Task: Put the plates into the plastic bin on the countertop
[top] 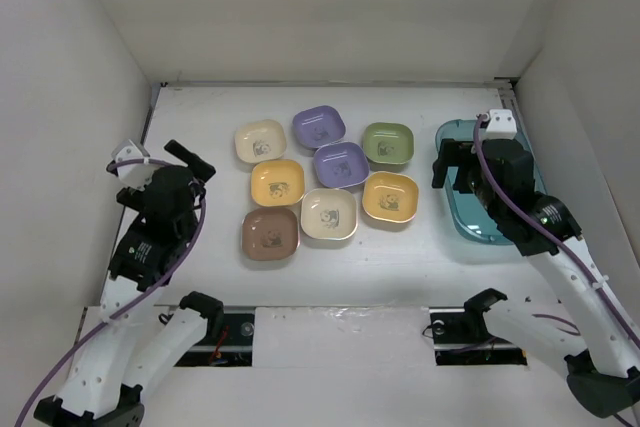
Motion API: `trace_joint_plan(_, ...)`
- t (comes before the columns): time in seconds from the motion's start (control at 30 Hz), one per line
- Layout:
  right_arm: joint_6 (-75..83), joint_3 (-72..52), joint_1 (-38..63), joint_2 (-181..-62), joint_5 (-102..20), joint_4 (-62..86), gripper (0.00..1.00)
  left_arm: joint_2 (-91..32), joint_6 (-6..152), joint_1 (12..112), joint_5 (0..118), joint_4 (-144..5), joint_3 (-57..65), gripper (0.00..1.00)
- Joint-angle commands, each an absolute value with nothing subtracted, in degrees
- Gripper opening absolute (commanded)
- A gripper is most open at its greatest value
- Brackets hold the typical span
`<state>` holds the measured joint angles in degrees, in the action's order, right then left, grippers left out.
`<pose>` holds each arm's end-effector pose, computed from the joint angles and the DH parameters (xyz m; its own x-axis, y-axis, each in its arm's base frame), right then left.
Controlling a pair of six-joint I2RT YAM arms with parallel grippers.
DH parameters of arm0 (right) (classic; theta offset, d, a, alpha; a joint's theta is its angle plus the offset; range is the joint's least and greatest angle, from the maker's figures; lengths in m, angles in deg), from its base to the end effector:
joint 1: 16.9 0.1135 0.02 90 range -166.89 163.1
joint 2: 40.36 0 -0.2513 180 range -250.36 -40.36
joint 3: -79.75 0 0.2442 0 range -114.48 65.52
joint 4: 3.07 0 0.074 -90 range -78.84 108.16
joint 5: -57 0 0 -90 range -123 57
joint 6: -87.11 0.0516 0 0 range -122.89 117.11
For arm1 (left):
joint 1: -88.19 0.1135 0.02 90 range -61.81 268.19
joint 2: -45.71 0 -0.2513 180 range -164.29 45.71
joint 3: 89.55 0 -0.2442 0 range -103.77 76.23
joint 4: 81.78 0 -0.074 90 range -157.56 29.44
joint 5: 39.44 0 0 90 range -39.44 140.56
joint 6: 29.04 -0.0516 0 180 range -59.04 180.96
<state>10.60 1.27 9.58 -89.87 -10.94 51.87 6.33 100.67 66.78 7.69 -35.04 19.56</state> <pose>0.1698 0.0629 0.3696 -0.4070 0.0388 -0.9126 -0.0165 0.9986 0.0498 0.1449 -0.0191 0.3712 0.0314 -0.5153 -0.8565 -0.4206 0.7705 -0.4790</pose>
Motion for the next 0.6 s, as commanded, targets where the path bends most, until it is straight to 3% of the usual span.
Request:
trace_joint_plan(0.0,11.1,-0.1,10.4,-89.1,-11.3,50.6,1.0,5.9,100.7,66.7,6.3,-35.4,18.6,1.0)
trace_joint_plan(0.2,14.6,5.1,12.0,-94.1,-15.3,47.4,1.0,5.4,100.0,66.7,7.9,-36.5,19.1,1.0)
trace_joint_plan(0.57,19.3,14.1,15.8,-99.9,-11.6,42.2,1.0,3.0,98.8,66.7,9.6,-36.5,19.1,1.0)
